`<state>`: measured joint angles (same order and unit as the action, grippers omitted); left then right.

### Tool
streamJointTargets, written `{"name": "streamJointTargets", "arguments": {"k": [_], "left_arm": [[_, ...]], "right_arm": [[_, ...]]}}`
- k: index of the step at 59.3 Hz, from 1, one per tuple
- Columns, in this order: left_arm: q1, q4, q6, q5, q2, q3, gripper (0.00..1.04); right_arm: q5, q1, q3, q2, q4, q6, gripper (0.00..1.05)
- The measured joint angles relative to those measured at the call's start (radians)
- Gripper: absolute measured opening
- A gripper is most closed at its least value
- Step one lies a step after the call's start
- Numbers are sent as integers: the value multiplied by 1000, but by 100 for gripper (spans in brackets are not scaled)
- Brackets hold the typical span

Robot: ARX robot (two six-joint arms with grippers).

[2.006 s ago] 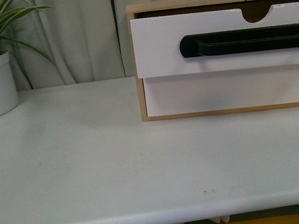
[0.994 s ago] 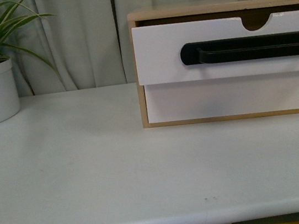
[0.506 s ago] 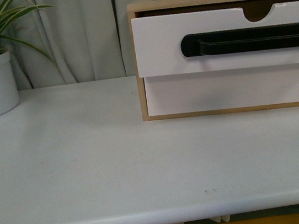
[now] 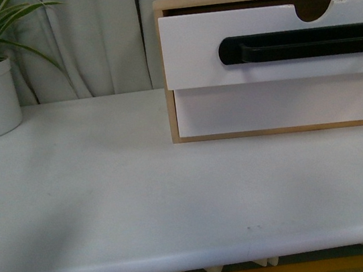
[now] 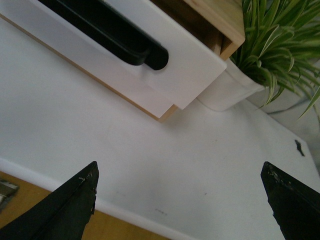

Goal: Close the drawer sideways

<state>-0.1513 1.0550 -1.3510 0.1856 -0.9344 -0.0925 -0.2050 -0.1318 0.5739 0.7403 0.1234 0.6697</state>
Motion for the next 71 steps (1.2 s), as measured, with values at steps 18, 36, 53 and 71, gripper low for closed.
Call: {"name": "streamJointTargets", "arguments": {"k": [18,36,53,71], "left_arm": [[-16,-126,-184,154,-171,-200,98],[-99,-245,-220,117,-333,-451,98],[-258,-294,-219,35,-428,-591,98],[-342,-288,-220,-4,-574,-729,98]], "right_arm": [[-85,-62,234,216,48,111,95],[-97,-66,394,391,89,177,95],[-96,-73,460,497,95,212,95],[-97,-76,501,563,81,217,95]]}}
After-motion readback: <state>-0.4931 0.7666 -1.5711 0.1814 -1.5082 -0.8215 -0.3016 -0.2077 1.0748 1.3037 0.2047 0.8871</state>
